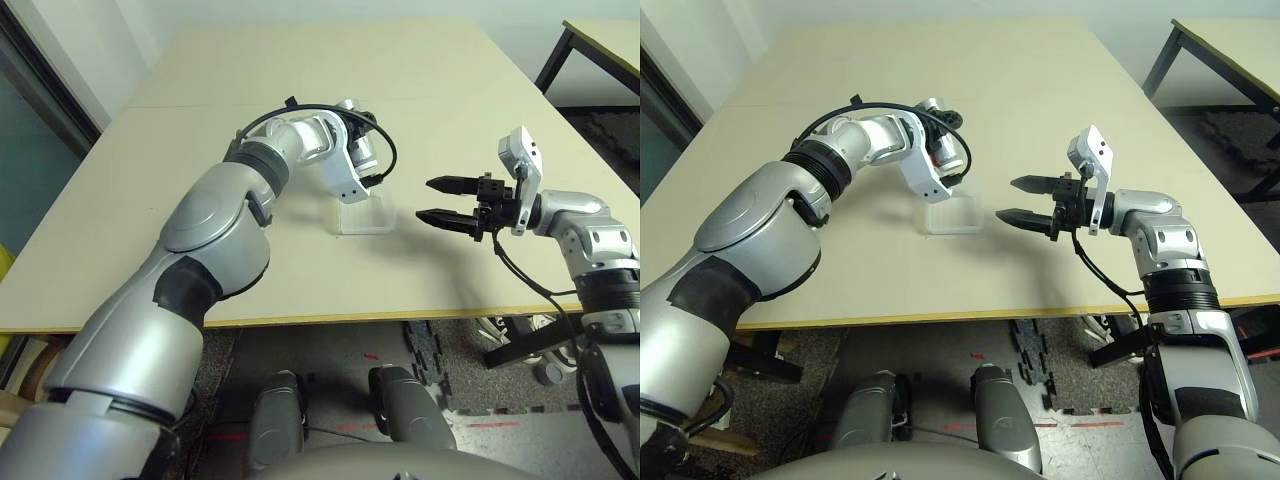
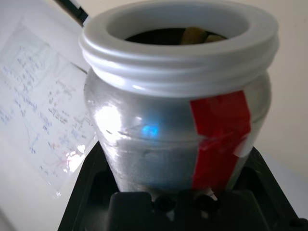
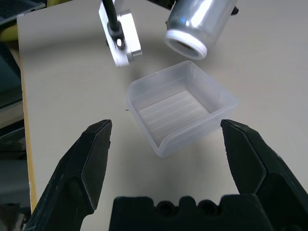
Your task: Pour the medicine from the bottle into the box.
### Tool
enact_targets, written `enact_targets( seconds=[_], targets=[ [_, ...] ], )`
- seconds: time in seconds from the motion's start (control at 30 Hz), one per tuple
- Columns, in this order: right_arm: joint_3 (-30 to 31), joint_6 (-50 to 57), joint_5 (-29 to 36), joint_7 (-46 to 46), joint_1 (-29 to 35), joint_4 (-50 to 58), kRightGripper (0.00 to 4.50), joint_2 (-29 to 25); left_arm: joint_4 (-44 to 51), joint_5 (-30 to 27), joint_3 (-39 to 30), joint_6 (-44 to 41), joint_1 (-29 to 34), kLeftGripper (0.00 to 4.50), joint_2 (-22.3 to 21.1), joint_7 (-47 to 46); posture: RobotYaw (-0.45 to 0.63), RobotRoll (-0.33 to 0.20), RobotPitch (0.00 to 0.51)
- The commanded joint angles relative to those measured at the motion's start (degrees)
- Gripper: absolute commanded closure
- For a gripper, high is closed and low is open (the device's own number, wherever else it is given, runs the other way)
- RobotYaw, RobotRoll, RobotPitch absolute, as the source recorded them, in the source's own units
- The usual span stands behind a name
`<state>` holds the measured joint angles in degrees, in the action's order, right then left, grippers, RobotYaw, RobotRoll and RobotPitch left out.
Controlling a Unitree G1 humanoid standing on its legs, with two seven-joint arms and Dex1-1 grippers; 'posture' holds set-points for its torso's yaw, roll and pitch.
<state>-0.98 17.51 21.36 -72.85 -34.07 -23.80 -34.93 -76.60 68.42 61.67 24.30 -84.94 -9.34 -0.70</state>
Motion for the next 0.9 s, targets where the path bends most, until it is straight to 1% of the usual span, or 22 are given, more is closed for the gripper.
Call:
enact_targets(
  seconds=[0.03,0.13,0.17,0.27,0.3,0.33,0.4,0.43,0.5,0.53,0.57,0.6,0.67,0.73,0.9],
  targets=[
    [-0.43,-0.29,0.09,0.12,0.15,-0.6,0.0,0.23,0.65,1.94,1.95,-0.11,0.13,1.7,0.99,1.58,-0.18,0.0,0.058],
    [-0.36,-0.42,0.03,0.13,0.03,-1.03,0.0,0.46,0.44,3.47,3.32,-0.94,0.32,1.7,1.18,3.6,-0.19,0.0,0.059],
    [-0.37,-0.51,0.01,0.11,0.07,-1.13,0.0,0.49,0.56,2.89,2.81,-0.38,0.44,1.7,1.17,3.84,-0.19,0.0,0.059],
    [-0.46,-0.7,-0.02,0.19,0.15,-1.49,0.0,0.58,0.04,-3.04,-2.66,1.64,1.23,1.7,1.28,8.01,-0.19,0.0,0.059],
    [-0.46,-0.7,-0.01,0.22,0.18,-1.46,0.0,0.6,0.03,-3.48,-3.33,1.44,1.0,1.7,1.15,7.58,-0.19,0.0,0.058],
    [-0.49,-0.67,0.03,0.29,0.25,-1.33,0.0,0.62,-0.68,-9.28,-8.85,0.57,1.67,1.7,1.07,12.84,-0.2,0.0,0.058],
    [-0.7,-0.71,0.13,0.52,0.61,-1.04,0.0,0.62,-1.13,-15.39,-15.36,-0.53,1.37,1.7,0.03,15.52,-0.2,0.0,0.057],
    [-0.76,-0.72,0.18,0.59,0.75,-0.92,0.0,0.61,-1.15,-17.58,-17.74,-0.74,1.42,1.7,-0.25,16.86,-0.2,0.0,0.057],
    [-0.9,-0.82,0.22,0.77,1.15,-0.76,0.0,0.55,-1.52,-27.69,-27.61,-5.12,2.83,1.7,0.2,26.86,-0.2,0.0,0.055],
    [-0.94,-0.9,0.25,0.81,1.31,-0.71,0.0,0.52,-1.63,-33.47,-33.3,-9.16,3.63,1.7,0.73,32.13,-0.2,0.0,0.053],
    [-0.96,-0.97,0.26,0.87,1.41,-0.7,0.0,0.5,-1.53,-37.41,-37.24,-12.07,4.22,1.7,1.04,35.98,-0.2,0.0,0.053],
    [-0.97,-1.0,0.28,0.91,1.47,-0.69,0.0,0.49,-1.16,-39.29,-39.27,-13.87,4.56,1.7,1.16,38.03,-0.2,0.0,0.053],
    [-0.92,-1.31,0.19,1.02,1.57,-0.88,0.0,0.54,-0.29,-46.09,-46.14,-20.73,5.66,1.7,1.22,42.59,-0.19,0.0,0.053],
    [-0.88,-1.56,0.16,1.18,1.7,-0.98,0.0,0.64,0.74,-50.62,-50.7,-25.92,6.64,1.7,0.77,45.25,-0.19,0.0,0.051],
    [-0.72,-2.34,0.0,1.19,1.61,-1.75,0.0,0.85,3.81,-58.91,-59.03,-36.68,9.38,1.7,-1.19,45.3,-0.18,0.0,0.048]
  ],
)
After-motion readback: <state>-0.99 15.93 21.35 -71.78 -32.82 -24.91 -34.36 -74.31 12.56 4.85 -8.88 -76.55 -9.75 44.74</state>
